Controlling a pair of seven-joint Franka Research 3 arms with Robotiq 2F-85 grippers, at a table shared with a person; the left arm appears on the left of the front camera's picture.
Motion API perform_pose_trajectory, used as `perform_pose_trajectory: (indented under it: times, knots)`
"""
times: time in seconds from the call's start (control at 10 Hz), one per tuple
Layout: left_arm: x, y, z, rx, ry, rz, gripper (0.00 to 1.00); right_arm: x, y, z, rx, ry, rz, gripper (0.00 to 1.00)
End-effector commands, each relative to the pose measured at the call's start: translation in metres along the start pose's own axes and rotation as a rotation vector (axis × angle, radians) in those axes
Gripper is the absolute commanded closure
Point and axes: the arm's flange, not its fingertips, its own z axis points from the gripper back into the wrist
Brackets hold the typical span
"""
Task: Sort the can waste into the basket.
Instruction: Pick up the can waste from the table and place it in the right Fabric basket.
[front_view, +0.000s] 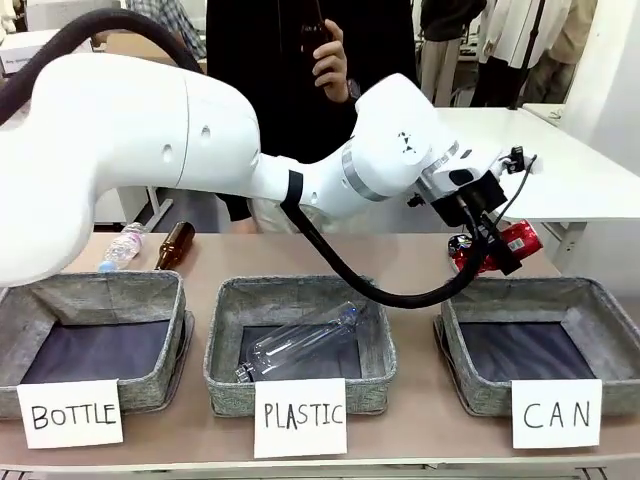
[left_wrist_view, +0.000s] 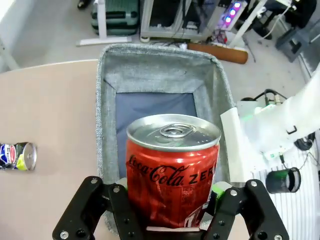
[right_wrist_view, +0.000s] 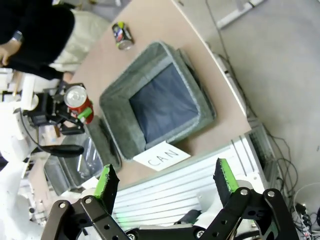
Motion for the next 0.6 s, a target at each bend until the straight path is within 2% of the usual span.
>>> perform_pose_trajectory:
  times: [0.0, 0.1, 0.2, 0.5]
  knots:
    - [0.0167, 0.0098, -0.0035, -0.001, 0.020, -0.015, 0.32, -0.0035, -0.0013, 0.0071, 0.020, -0.018, -0.021, 0.00]
    - [0.0183, 0.0084, -0.0044, 0.005, 0.011, -0.020, 0.27, -0.0035, -0.0013, 0.0071, 0.020, -0.018, -0.021, 0.00]
    - [0.0186, 0.0087, -0.0039, 0.005, 0.002, -0.015, 0.00, -0.0035, -0.0013, 0.0071, 0.020, -0.018, -0.021, 0.00]
    - [0.0157, 0.0080, 0.0030, 0.000, -0.003, -0.009, 0.02, -0.0035, -0.0013, 0.0071, 0.020, -0.018, -0.021, 0.00]
